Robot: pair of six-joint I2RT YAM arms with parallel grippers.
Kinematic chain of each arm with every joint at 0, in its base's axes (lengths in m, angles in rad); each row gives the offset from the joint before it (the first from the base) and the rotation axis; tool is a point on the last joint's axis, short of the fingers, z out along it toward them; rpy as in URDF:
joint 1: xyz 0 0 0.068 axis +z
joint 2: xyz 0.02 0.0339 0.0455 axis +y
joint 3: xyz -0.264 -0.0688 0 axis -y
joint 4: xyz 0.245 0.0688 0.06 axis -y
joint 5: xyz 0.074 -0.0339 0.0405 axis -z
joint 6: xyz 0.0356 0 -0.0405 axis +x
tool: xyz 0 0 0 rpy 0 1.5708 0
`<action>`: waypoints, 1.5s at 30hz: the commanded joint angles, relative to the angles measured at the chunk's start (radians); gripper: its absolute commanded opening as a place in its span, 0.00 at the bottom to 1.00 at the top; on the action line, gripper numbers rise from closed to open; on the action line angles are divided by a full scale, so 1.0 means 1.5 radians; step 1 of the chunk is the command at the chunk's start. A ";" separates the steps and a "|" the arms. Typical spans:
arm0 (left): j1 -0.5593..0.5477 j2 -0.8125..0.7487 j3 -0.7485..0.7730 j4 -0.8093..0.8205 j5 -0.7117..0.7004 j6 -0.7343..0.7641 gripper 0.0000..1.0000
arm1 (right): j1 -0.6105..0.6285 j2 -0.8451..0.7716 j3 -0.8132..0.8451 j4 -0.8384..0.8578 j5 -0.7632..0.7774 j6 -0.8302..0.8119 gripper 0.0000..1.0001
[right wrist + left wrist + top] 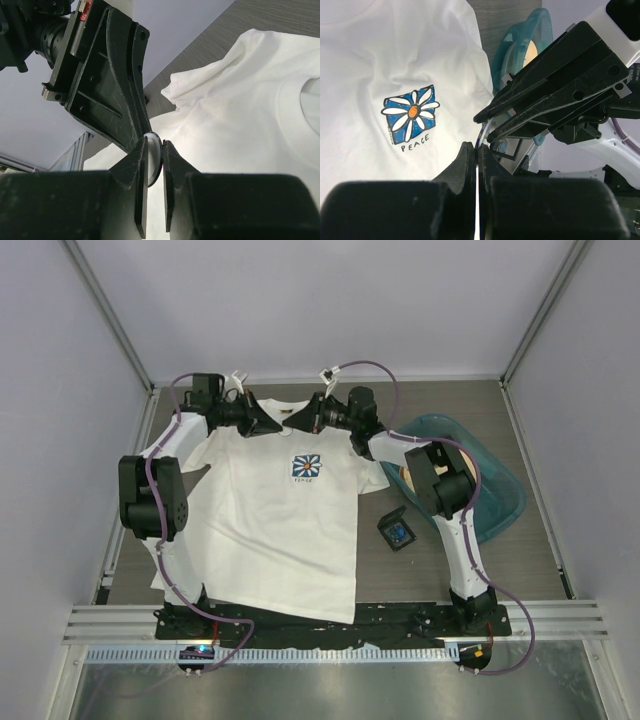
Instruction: Remove the brooch from the garment
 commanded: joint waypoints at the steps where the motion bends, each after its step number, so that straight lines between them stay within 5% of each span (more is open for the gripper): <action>1: -0.007 -0.018 0.047 -0.008 0.001 0.026 0.00 | 0.016 -0.002 0.016 -0.048 -0.038 -0.066 0.06; 13: -0.006 -0.011 0.068 -0.048 0.010 0.052 0.00 | 0.026 -0.031 0.026 -0.220 0.001 -0.235 0.07; 23: -0.002 -0.015 0.012 0.120 0.092 -0.089 0.00 | 0.044 -0.051 0.007 -0.226 0.080 -0.273 0.07; 40: 0.023 -0.044 -0.067 0.200 0.001 -0.170 0.00 | 0.114 -0.035 0.005 -0.191 0.225 -0.183 0.08; 45: 0.026 -0.042 -0.060 0.173 -0.010 -0.151 0.00 | 0.111 -0.031 -0.002 -0.151 0.218 -0.141 0.16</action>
